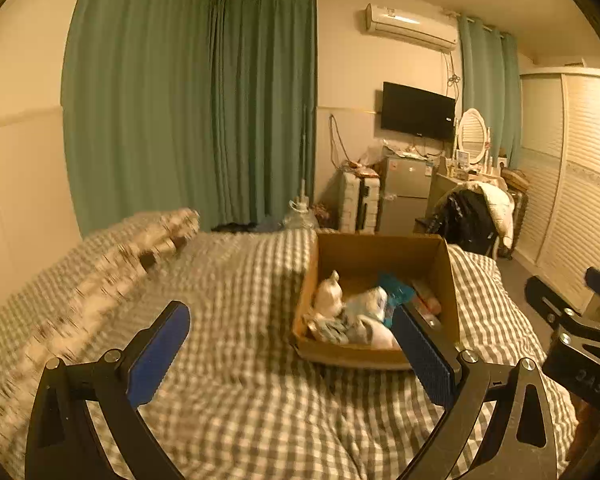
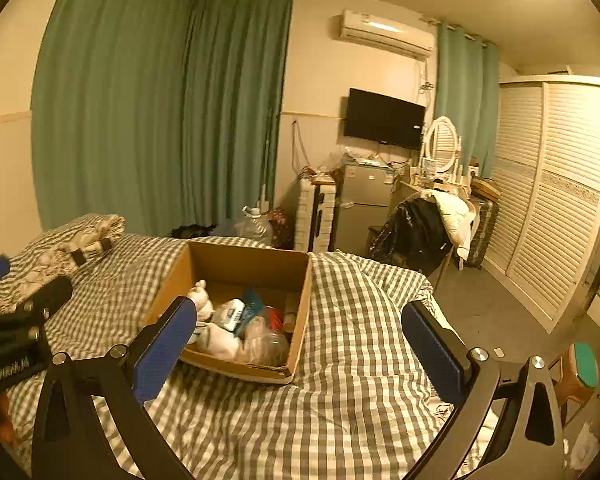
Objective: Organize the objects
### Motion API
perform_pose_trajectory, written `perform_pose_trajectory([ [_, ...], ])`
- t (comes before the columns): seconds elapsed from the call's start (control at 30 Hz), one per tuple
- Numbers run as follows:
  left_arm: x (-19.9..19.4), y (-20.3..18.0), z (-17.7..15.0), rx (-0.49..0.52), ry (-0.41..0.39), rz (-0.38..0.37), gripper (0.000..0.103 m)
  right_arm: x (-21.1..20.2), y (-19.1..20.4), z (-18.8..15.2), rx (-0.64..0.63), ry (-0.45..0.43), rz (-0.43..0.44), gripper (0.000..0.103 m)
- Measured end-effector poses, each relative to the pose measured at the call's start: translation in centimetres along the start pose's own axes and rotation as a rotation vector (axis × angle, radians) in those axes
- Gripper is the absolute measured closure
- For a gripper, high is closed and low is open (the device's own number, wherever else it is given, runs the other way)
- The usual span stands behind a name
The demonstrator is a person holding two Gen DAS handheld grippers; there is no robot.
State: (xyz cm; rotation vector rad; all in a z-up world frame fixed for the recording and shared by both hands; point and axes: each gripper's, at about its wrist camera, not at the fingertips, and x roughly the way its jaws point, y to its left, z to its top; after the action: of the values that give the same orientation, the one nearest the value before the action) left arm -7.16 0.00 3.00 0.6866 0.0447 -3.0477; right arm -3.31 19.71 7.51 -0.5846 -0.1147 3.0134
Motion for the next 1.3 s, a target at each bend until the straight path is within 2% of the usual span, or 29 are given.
perform_pose_trajectory([
  [0.13,1.6,-0.3,-2.1,-0.009,0.025,0.012,0.000,2.1,-0.9,-2.6,0.043,0.020,0.028,0.000],
  [0.37,1.7,-0.2,-2.7,-0.009,0.024,0.000,0.000,4.4,-1.3,-5.0,0.041,0.078,0.009,0.000],
  [1.3,1.6,-0.1,-2.7,-0.021,0.054,0.004,0.000,4.2,-0.8,-4.9,0.015,0.086,0.007,0.000],
])
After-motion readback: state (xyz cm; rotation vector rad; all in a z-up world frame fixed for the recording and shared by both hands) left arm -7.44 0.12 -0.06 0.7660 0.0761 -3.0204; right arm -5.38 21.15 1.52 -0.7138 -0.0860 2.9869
